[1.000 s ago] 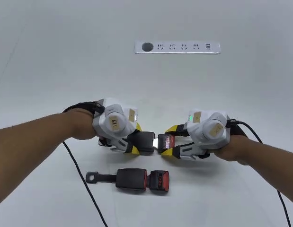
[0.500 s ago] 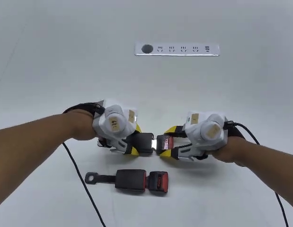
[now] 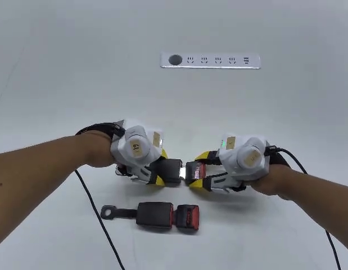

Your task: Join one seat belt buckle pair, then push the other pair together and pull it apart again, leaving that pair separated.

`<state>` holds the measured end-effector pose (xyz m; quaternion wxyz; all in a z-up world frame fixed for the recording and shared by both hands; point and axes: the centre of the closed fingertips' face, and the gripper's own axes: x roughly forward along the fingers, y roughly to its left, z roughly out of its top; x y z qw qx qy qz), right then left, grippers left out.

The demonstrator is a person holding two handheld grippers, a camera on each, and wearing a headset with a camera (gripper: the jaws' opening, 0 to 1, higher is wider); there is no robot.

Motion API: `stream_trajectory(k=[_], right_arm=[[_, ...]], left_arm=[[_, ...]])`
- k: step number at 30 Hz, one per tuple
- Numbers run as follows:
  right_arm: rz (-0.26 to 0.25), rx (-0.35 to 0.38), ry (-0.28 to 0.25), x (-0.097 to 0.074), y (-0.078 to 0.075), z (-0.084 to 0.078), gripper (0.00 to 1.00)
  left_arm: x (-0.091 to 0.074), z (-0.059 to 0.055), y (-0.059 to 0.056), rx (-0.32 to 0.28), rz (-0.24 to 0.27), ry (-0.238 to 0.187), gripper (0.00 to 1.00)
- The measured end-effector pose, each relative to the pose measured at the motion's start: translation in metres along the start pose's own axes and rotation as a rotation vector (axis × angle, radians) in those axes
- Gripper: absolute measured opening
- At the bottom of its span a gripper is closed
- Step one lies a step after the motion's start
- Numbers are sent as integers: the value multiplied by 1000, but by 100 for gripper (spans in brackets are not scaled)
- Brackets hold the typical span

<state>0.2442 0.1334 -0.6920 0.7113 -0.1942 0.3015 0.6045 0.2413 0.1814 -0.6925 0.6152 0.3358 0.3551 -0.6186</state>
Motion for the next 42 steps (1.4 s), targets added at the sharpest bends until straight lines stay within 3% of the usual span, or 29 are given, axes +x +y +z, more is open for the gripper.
stream_trajectory(k=[42], right_arm=[[-5,-3,9,1,0,0,34]], left_arm=[[0,-1,1,-6,4,0,34]])
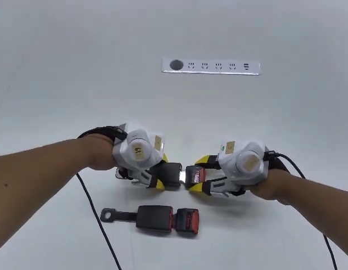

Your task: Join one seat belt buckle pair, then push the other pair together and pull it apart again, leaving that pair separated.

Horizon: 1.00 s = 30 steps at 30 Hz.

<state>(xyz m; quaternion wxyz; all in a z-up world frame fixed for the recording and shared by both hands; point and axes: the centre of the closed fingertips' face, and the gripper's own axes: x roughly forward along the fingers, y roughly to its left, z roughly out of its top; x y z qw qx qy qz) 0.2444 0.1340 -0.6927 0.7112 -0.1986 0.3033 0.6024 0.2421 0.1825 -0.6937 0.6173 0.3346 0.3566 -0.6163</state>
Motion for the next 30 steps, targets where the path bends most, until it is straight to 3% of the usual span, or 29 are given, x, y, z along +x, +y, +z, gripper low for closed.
stream_trajectory(k=[30], right_arm=[[0,-6,11,-4,1,-2,34]], left_arm=[[-1,-1,-1,-10,2,-14,35]])
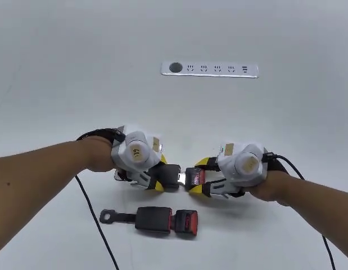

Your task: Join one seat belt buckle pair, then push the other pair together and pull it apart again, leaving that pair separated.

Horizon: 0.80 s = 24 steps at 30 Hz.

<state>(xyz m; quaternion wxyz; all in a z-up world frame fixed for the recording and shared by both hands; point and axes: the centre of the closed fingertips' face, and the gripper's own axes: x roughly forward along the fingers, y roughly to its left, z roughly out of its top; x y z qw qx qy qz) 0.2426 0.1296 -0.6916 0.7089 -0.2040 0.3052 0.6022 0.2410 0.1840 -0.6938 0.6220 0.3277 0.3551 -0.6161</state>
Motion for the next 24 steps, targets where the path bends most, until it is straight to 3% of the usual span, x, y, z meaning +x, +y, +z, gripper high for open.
stream_trajectory(k=[24], right_arm=[[-2,-4,8,-22,-3,-18,34]], left_arm=[[-1,1,-1,-13,4,-16,35]])
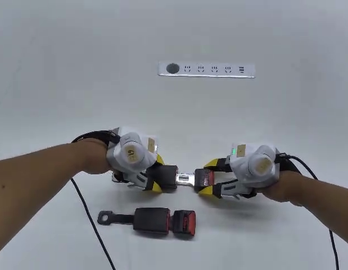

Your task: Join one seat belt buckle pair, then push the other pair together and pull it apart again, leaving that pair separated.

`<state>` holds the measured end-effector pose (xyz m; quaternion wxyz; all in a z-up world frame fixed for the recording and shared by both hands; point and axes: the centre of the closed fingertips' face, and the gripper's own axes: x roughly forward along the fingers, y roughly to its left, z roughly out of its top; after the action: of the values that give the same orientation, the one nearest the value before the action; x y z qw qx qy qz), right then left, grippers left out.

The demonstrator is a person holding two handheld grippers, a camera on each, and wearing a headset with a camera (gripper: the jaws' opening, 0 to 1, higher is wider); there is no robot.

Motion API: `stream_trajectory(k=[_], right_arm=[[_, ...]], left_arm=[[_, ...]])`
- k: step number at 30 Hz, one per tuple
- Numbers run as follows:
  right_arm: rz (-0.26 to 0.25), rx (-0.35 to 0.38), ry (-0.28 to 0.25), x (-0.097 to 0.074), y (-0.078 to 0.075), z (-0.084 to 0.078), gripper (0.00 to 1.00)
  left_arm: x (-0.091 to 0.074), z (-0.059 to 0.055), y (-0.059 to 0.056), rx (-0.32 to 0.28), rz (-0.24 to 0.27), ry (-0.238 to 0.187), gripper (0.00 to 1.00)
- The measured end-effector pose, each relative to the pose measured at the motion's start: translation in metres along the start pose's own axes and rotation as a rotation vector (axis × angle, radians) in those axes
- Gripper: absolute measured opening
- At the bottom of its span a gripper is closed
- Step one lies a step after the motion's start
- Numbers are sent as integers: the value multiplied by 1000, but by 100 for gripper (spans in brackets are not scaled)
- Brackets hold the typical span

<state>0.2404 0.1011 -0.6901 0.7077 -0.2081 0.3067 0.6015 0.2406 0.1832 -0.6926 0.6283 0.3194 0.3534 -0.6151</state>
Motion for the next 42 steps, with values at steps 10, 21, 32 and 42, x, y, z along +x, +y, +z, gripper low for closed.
stream_trajectory(k=[10,21,32,42], right_arm=[[-9,10,-3,-10,-4,-11,34],[-13,8,2,-19,-5,-20,34],[-22,16,16,-35,-8,-33,34],[-32,25,22,-44,-10,-42,34]], left_arm=[[0,0,0,-5,3,-4,35],[-1,0,1,-6,3,-6,35],[-1,0,1,-5,3,-5,35],[-1,0,1,-5,3,-7,35]])
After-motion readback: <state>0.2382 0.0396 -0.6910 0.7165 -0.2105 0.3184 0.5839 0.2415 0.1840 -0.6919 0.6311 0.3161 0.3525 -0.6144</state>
